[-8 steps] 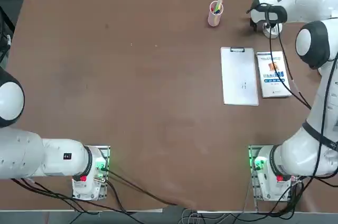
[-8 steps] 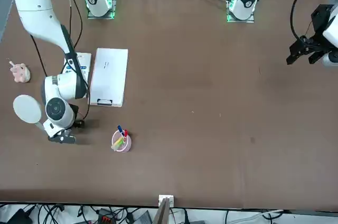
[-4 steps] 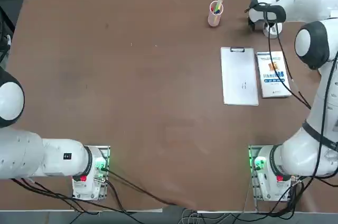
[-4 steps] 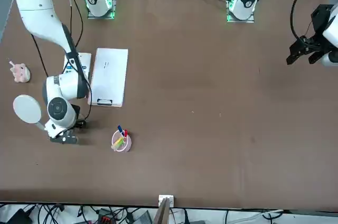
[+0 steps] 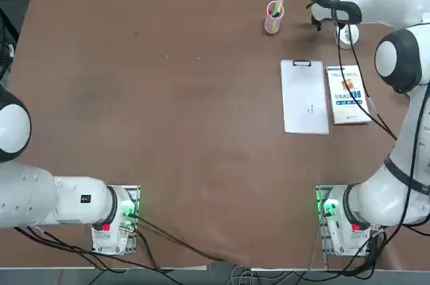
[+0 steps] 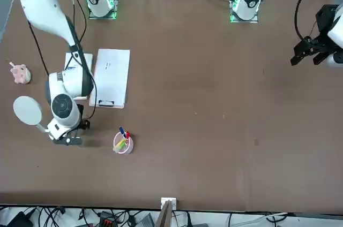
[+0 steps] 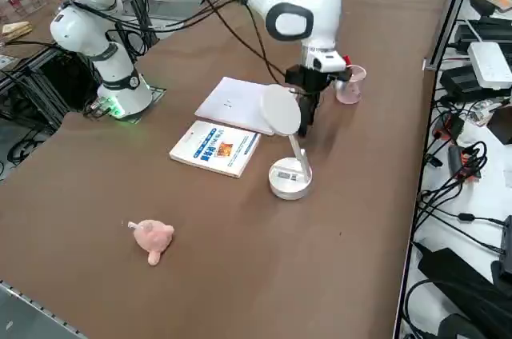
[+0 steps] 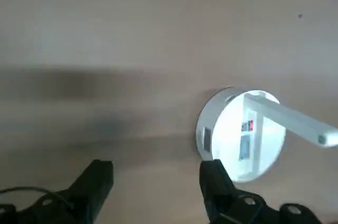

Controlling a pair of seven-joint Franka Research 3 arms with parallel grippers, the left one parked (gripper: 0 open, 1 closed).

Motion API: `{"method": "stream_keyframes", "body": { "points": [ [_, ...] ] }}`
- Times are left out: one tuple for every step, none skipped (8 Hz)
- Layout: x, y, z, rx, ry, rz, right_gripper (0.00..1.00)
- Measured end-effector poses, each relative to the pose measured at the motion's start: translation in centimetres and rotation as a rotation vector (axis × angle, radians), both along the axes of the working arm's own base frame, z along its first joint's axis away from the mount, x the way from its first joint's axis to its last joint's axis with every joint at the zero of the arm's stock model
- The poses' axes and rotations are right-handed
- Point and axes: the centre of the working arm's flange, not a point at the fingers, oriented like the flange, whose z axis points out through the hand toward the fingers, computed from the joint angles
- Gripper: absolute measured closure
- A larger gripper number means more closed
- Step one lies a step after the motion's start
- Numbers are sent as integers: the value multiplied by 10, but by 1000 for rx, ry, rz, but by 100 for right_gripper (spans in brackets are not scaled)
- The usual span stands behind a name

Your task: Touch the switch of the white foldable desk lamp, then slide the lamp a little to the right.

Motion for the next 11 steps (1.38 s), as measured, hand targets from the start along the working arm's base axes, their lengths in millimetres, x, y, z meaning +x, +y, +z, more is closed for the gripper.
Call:
{"method": "stream_keyframes", "body": {
  "points": [
    [-2, 20, 15, -69, 28, 62, 0],
    [-2, 31, 30, -132, 52, 108, 0],
    [0, 35, 43, -177, 79, 153, 0],
    [1, 35, 51, -218, 119, 221, 0],
    [2, 30, 56, -251, 168, 292, 0],
    [4, 24, 58, -280, 219, 371, 0],
    [5, 20, 58, -304, 281, 465, 0],
    [5, 17, 57, -314, 347, 550, 0],
    [5, 13, 50, -330, 413, 630, 0],
    [6, 11, 39, -365, 478, 705, 0],
    [7, 8, 25, -409, 537, 766, 0]
  ]
}}
